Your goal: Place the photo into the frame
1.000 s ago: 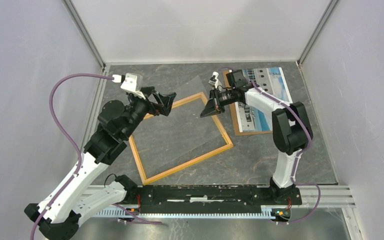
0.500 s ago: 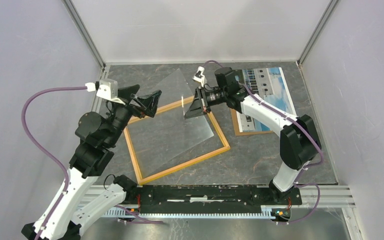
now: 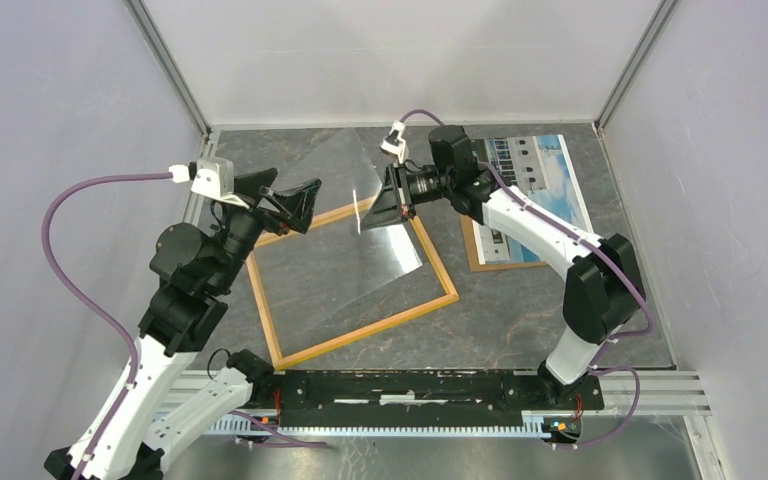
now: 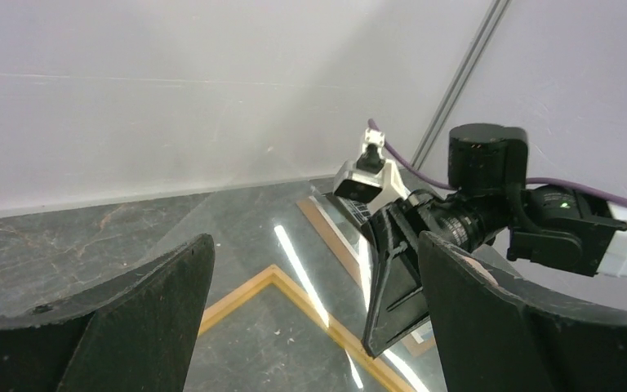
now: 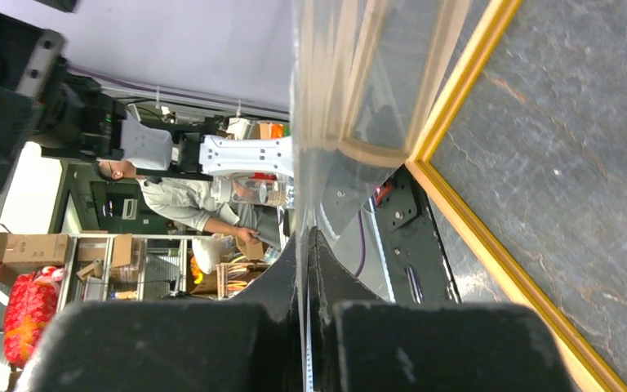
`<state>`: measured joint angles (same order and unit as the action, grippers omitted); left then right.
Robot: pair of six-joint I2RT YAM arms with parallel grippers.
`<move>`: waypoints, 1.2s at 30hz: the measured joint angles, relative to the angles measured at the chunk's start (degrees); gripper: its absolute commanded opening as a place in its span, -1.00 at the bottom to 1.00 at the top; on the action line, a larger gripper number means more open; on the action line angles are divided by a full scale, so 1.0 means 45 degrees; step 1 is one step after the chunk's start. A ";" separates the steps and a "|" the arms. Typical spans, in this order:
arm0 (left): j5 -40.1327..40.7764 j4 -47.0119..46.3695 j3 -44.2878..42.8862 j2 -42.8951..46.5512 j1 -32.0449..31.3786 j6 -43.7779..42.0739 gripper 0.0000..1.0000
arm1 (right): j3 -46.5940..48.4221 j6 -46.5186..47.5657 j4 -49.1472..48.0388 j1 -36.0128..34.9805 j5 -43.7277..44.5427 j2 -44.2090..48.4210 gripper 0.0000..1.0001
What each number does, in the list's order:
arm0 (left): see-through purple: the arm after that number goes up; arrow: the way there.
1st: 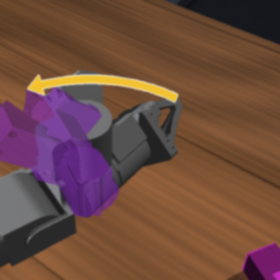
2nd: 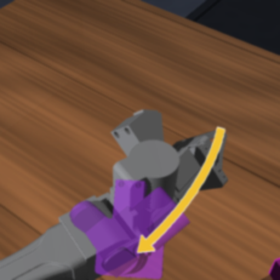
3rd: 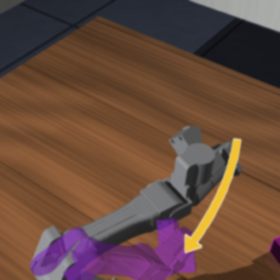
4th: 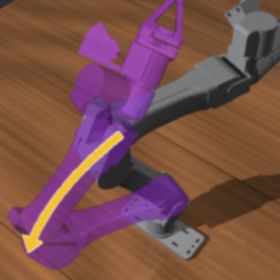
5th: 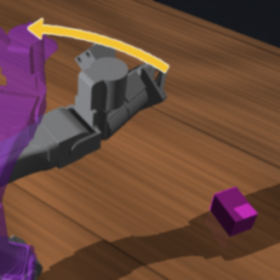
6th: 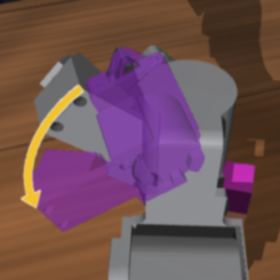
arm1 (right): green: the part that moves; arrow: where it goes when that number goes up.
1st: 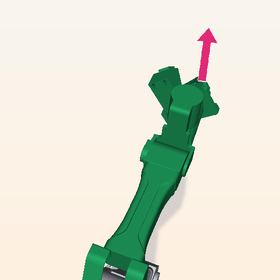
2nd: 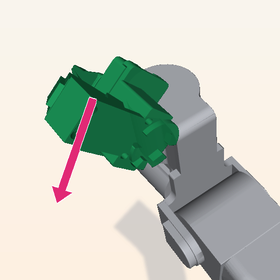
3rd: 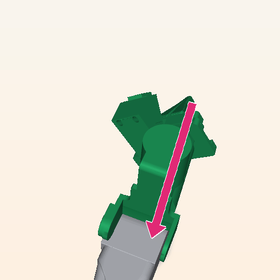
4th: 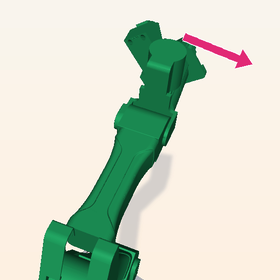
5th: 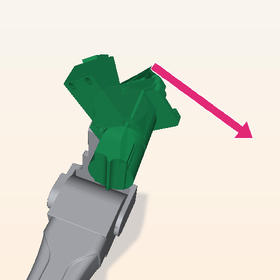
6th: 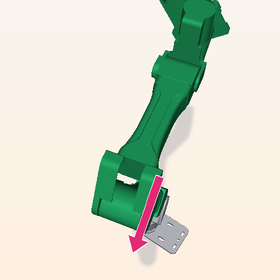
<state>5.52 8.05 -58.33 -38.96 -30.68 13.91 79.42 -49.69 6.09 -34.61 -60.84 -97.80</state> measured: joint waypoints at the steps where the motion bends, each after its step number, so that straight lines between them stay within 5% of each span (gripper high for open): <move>1: -0.0019 0.0000 0.0000 -0.0010 0.0034 0.0005 1.00 | 0.0214 -0.0049 -0.0010 0.0000 0.0000 -0.0005 -1.00; 14: -0.0355 0.0000 0.0000 -0.0243 0.0301 0.0087 1.00 | -0.0933 -0.0602 -0.1583 -0.0141 -0.0321 -0.0155 -1.00; 23: -0.0413 -0.0005 0.0000 -0.0437 0.0316 0.0097 1.00 | -0.1326 0.2025 0.1205 0.0593 -0.0005 -0.0865 -1.00; 36: -0.0631 -0.0005 0.0000 -0.0753 0.0447 0.0155 1.00 | -0.1919 0.3429 0.1758 0.1710 0.0408 -0.1933 -1.00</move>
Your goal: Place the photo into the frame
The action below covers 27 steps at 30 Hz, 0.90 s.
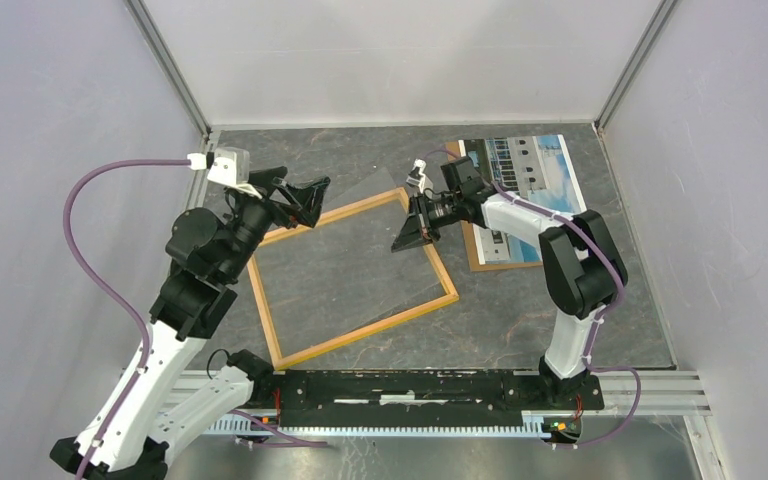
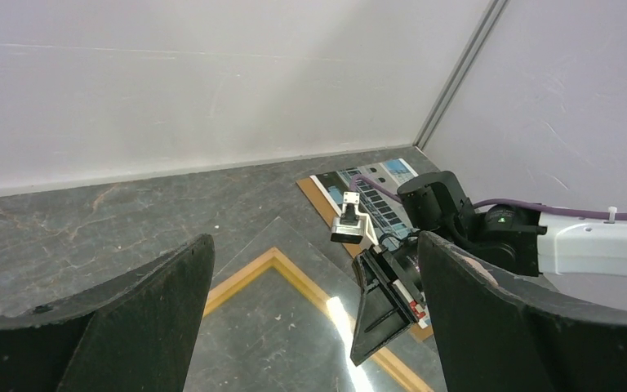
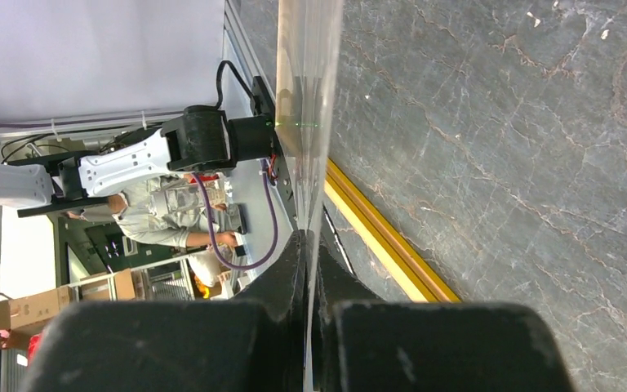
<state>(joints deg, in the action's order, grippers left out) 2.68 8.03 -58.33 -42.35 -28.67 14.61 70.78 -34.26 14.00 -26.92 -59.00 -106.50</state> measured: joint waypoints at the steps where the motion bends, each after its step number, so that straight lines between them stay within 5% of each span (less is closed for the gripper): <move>1: 0.0000 0.0000 0.0000 -0.0005 0.0005 0.0024 1.00 | 0.0000 0.0024 -0.0010 0.0024 0.0000 -0.0049 -1.00; 27: -0.0301 -0.0005 0.0000 -0.0170 0.0107 0.0369 1.00 | -0.0049 0.0282 -0.0257 0.0345 0.0029 -0.0719 -1.00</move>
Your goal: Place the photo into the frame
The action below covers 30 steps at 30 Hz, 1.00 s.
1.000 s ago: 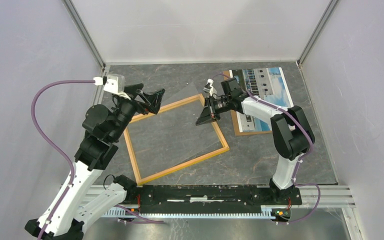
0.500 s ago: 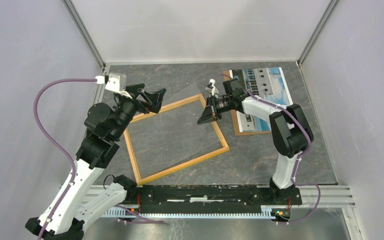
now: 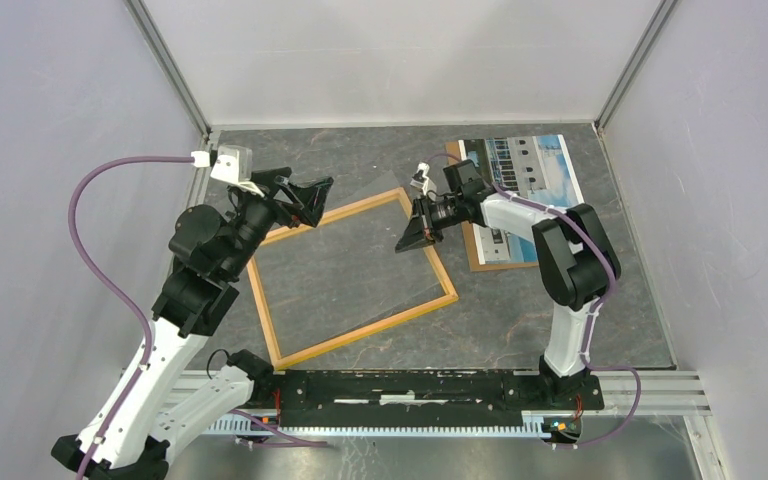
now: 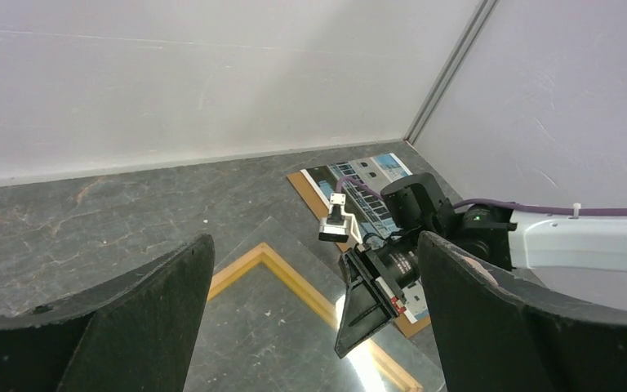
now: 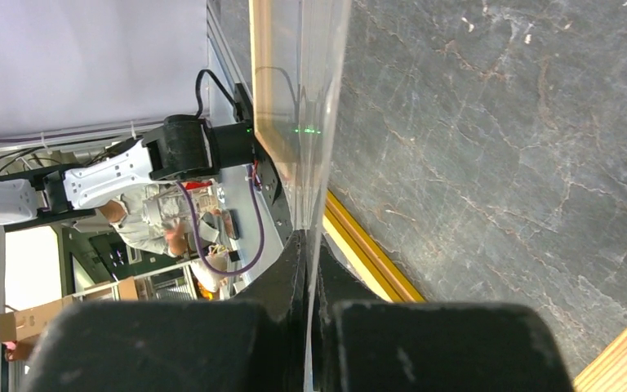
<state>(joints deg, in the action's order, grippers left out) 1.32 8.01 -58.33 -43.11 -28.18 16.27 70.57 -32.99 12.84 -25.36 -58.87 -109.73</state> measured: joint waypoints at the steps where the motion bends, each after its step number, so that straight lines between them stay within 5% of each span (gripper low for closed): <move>1: 0.0000 0.0000 0.0000 0.0000 0.0000 0.0010 1.00 | 0.0039 0.0126 0.0136 0.0005 0.0015 -0.0102 -1.00; 15: -0.0087 0.0000 0.0000 0.0010 0.0083 0.0078 1.00 | 0.1132 0.1651 0.1724 0.0083 0.0204 -0.1472 -1.00; 30: -0.0311 -0.0102 0.0000 0.0117 0.0194 0.0155 1.00 | 0.1598 0.2613 0.2837 0.0078 0.0792 -0.1681 -0.20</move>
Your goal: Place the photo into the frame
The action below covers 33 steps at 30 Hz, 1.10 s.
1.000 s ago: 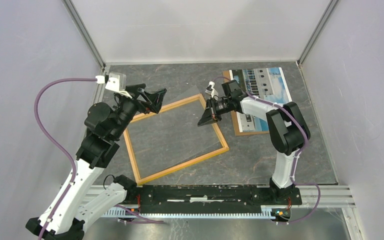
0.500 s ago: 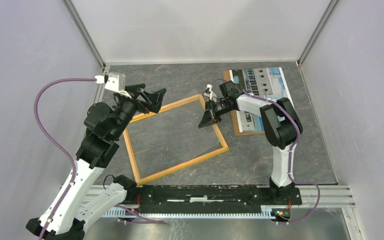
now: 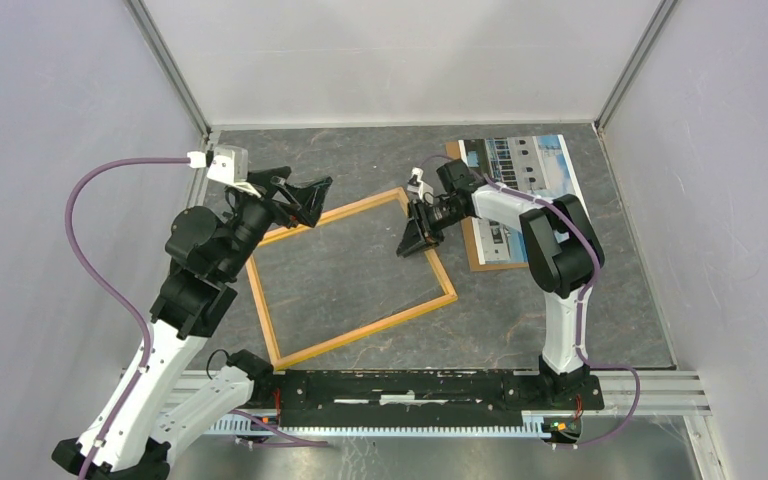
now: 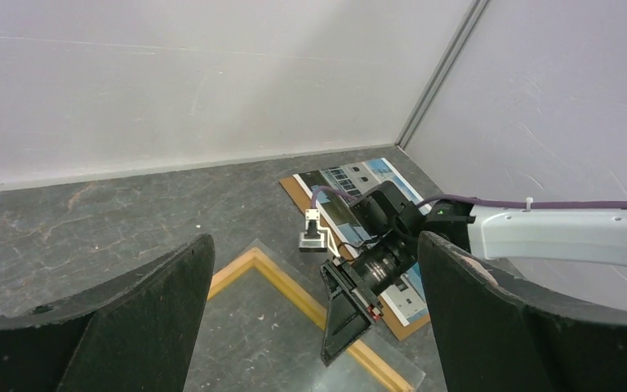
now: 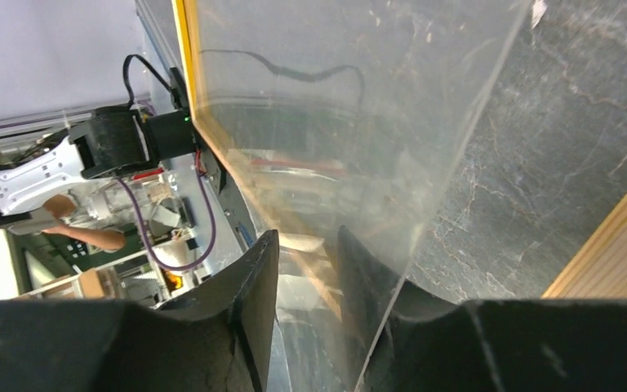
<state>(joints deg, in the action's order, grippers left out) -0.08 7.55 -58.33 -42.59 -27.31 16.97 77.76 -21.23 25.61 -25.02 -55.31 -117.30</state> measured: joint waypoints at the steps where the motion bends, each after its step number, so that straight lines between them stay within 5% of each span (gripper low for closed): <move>1: -0.0029 0.0000 0.0000 0.0000 0.0000 0.0044 1.00 | 0.0146 0.0151 0.0160 0.0000 0.0136 0.0000 -0.19; 9: -0.0121 -0.0083 0.0005 0.0005 0.0058 0.0272 1.00 | 0.0981 0.1127 0.1185 0.0000 0.1389 0.0000 0.15; 17: -0.0165 -0.0092 0.0005 0.0131 0.0078 0.0340 1.00 | 0.1447 0.1681 0.1647 -0.0107 0.2249 0.0000 0.23; 33: -0.0355 -0.0097 0.0063 0.0175 0.0136 0.0374 1.00 | -0.1107 0.0602 -0.1166 -0.0238 0.1885 0.0967 -0.54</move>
<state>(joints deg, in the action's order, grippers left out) -1.67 7.11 -58.04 -41.80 -26.70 18.65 72.77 -18.52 20.36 -26.09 -46.83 -112.95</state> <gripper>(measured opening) 0.996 0.285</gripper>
